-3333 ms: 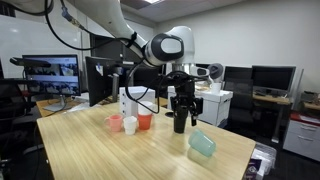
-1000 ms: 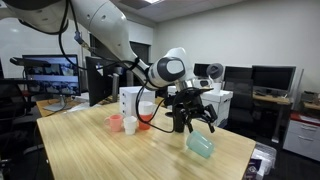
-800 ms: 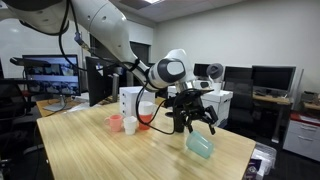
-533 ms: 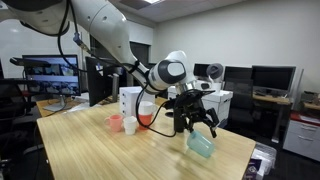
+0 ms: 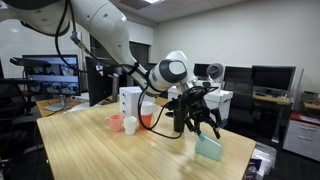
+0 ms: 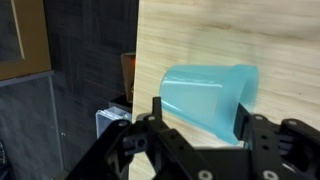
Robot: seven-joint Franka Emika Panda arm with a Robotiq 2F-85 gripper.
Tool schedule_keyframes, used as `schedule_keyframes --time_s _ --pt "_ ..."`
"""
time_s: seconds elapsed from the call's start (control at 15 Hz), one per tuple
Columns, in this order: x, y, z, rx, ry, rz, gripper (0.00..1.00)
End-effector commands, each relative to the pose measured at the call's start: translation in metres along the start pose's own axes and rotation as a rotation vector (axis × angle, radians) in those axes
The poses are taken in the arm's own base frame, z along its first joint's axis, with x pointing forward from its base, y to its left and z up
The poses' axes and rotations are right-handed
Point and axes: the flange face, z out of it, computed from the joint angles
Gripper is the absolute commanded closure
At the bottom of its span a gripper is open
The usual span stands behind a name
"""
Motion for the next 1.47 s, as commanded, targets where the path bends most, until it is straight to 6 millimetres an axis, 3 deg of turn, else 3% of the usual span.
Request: schedule_keyframes --time_s 0.0,0.33,0.6,1.0,1.4 --pt "-0.004 -0.003 0.0 -0.037 0.011 -0.008 0.64" --pt "-0.005 -0.004 0.0 -0.047 0.016 -0.017 0.98" --pt "-0.005 0.006 -0.007 -0.076 0.028 -0.019 1.0" --pt "-0.005 -0.006 -0.022 0.002 -0.003 0.007 0.98" --pt "0.004 -0.032 -0.069 0.215 -0.056 0.079 0.98"
